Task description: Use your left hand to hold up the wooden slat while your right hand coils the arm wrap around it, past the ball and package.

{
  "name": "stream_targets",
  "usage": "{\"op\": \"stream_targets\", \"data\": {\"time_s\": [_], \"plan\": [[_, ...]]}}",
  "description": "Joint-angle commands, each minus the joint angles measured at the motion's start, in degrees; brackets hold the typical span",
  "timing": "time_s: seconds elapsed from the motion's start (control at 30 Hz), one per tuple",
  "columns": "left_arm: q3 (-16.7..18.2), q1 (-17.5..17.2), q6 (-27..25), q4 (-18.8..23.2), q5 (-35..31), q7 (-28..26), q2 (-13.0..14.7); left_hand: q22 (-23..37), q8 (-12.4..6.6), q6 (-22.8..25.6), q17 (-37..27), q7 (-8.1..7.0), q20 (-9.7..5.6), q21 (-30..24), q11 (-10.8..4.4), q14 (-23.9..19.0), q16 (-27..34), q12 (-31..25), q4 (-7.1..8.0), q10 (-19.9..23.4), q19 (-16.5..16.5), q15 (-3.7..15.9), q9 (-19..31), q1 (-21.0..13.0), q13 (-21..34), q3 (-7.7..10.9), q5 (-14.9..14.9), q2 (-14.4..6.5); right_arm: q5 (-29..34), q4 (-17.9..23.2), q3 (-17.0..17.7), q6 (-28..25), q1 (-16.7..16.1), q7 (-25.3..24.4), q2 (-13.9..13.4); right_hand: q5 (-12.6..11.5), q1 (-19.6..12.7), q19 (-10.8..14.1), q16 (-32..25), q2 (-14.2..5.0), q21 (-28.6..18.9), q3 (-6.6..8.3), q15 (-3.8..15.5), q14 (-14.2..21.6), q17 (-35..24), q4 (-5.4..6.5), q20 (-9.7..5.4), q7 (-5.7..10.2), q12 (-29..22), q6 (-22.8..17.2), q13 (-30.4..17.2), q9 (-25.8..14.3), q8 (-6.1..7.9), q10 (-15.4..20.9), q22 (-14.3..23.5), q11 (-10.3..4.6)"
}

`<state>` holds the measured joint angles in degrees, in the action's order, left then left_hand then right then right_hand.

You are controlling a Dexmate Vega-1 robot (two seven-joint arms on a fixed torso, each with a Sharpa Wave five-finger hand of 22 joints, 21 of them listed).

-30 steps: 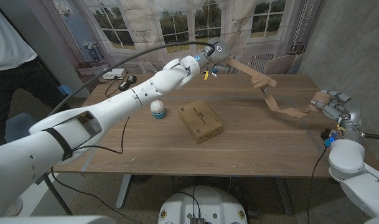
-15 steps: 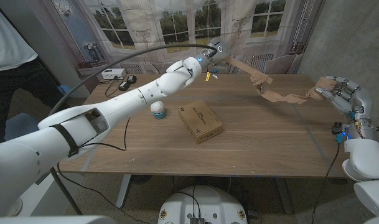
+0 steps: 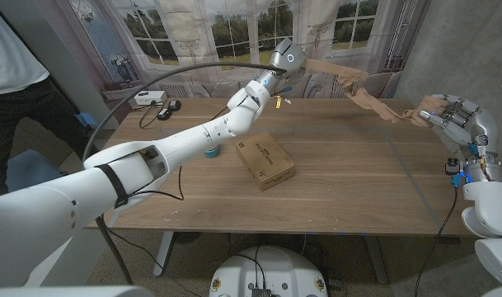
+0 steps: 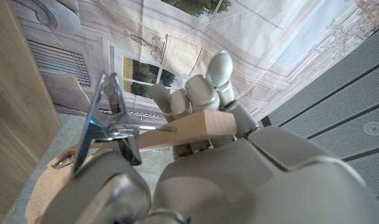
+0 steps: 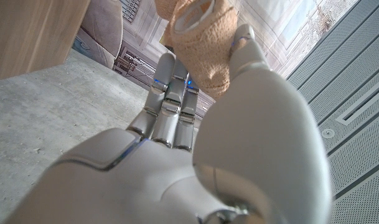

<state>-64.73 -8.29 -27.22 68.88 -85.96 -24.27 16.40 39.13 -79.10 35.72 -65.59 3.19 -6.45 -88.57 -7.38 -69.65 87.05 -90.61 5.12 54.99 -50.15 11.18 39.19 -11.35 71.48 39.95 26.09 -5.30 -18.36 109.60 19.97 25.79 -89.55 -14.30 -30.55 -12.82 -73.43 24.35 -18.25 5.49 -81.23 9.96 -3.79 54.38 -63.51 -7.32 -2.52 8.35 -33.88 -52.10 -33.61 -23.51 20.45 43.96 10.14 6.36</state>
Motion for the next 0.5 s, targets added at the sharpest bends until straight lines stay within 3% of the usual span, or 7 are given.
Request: {"op": "stream_targets", "data": {"time_s": [0.03, 0.2, 0.33, 0.4, 0.5], "plan": [[1.3, -0.1, 3.3, -2.2, 16.8, -15.1, -2.4, 0.2, -0.28, 0.5, -4.7, 0.41, -3.21, 0.1, -1.61, -1.3, 1.0, -0.4, 4.89, 1.5, -0.8, 0.63, 0.0, 0.4, 0.2, 4.46, 0.3, -1.7, -1.5, -0.3, 0.7, -0.5, 0.3, 3.9, 0.0, -0.3, -12.4, 0.4, -0.2, -12.70, -0.5, 0.39, 16.47, 15.8, -0.2, -0.04, -6.16, -7.17, -0.1, -7.4, -0.5, -0.3, -0.28, 9.0, 0.1, -6.81], [-0.1, 0.9, 5.8, -4.4, 19.4, -20.9, -3.3, 0.7, -0.40, 0.7, -4.7, 0.43, -3.25, 0.1, -1.62, -1.4, 1.0, -0.4, 4.90, 1.8, -0.9, 0.62, 0.1, 0.5, 0.2, 4.54, 0.2, -1.7, -1.9, 0.6, 1.4, -1.9, -0.5, 4.9, -0.7, -0.2, -12.4, 0.4, -0.1, -12.69, -0.5, 0.44, 16.49, 15.7, -0.2, -0.10, -6.12, -7.23, 0.0, -7.4, -0.5, -0.3, -0.39, 9.2, 0.0, -6.67], [-1.6, 1.8, 6.4, -5.0, 20.2, -21.2, -3.3, 1.1, -0.57, 0.5, -4.7, 0.42, -3.31, 0.1, -1.63, -1.5, 1.0, -0.4, 4.92, 2.0, -0.9, 0.62, 0.4, 0.6, 0.2, 4.58, 0.1, -1.7, -2.6, 1.9, 2.7, -3.1, -1.7, 6.5, -1.5, -0.2, -12.5, 0.4, -0.1, -12.70, -0.5, 0.47, 16.51, 15.7, -0.2, -0.13, -6.11, -7.27, 0.1, -7.3, -0.3, -0.4, -0.51, 9.3, 0.0, -6.68], [-2.2, 2.2, 6.8, -5.6, 20.7, -21.6, -3.4, 1.2, -0.54, 0.5, -4.7, 0.30, -3.32, 0.1, -1.72, -1.5, 1.0, -0.4, 4.93, 2.1, -0.9, 0.62, 0.3, 0.6, 0.2, 4.60, 0.1, -1.7, -4.1, 1.6, 3.2, -2.5, -2.0, 9.0, -2.3, -0.1, -12.5, 0.4, 0.0, -12.72, -0.6, 0.48, 16.50, 15.6, -0.1, -0.12, -6.11, -7.32, 0.1, -7.4, -0.4, -0.3, -0.56, 9.3, 0.0, -6.61], [-2.9, 2.7, 7.6, -6.1, 21.5, -21.5, -3.6, 1.2, -0.46, 0.7, -4.7, 0.19, -3.32, 0.2, -1.71, -1.5, 1.0, -0.4, 4.93, 2.0, -1.0, 0.61, 0.1, 0.6, 0.2, 4.62, 0.1, -1.7, -9.2, -2.4, 2.6, 3.3, -0.1, 17.2, -3.9, -0.1, -12.5, 0.4, 0.0, -12.73, -0.6, 0.52, 16.51, 15.7, -0.1, -0.16, -6.12, -7.39, 0.2, -7.3, -0.4, -0.4, -0.62, 9.2, 0.0, -6.68]]}}
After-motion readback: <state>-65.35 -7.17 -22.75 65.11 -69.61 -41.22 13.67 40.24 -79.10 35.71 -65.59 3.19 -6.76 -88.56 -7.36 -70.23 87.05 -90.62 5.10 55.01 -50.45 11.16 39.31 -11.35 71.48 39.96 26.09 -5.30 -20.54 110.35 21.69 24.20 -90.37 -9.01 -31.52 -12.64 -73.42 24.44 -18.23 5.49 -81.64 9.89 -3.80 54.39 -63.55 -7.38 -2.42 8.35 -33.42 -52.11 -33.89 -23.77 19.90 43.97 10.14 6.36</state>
